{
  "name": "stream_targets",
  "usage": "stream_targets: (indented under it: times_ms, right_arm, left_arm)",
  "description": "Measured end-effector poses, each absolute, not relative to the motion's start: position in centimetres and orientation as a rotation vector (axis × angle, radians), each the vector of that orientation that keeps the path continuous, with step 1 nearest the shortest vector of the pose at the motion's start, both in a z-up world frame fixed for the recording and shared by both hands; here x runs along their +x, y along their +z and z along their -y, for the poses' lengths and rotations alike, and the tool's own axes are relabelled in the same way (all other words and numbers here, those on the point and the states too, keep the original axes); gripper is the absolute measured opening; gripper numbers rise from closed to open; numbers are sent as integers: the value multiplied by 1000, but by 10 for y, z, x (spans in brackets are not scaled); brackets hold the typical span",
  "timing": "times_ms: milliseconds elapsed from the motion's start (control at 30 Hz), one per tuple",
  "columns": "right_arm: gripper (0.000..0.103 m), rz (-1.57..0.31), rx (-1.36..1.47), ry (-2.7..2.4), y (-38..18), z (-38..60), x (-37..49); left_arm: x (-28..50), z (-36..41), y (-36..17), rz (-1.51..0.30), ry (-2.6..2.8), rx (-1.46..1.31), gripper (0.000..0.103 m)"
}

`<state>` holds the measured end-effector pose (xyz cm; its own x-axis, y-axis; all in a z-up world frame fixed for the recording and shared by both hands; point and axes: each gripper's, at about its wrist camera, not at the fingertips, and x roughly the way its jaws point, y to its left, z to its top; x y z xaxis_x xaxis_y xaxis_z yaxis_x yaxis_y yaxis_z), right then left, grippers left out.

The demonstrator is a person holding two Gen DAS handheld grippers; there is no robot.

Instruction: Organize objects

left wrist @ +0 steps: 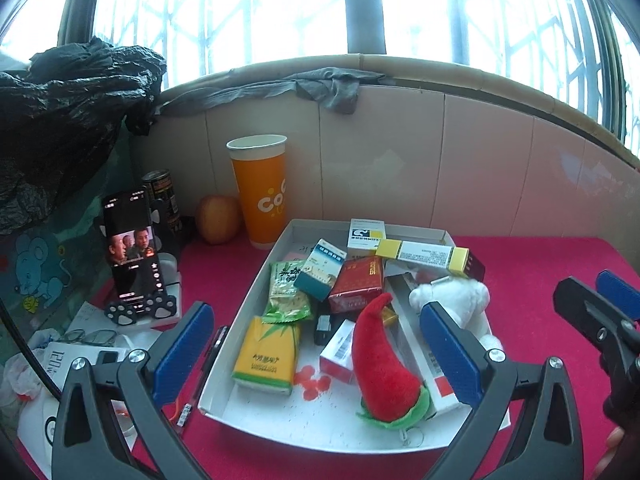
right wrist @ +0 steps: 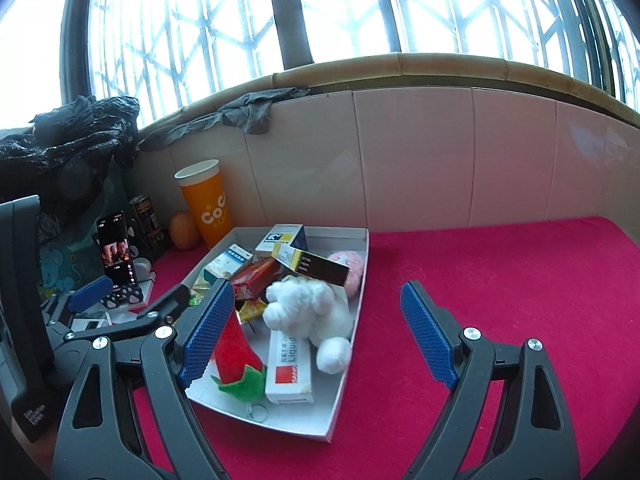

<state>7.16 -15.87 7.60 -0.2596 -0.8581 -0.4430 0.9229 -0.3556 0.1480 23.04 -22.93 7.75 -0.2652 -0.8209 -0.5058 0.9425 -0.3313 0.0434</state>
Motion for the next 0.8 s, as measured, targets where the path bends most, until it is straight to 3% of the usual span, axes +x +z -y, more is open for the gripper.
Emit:
stream_targets:
  times_ms: [167,367,800]
  right_arm:
    - [86,-179,496,-1921,77,141,68]
    - [86,-196,424,-1968,81,115,68]
    - [86,-231,393,-2062,48,55,45]
  left_arm:
    - [235,207,82,-268,-1841,491,103]
    - [241,181,88,-330,-1885,412,103]
    - [220,154,43,-378,-1975,353,103]
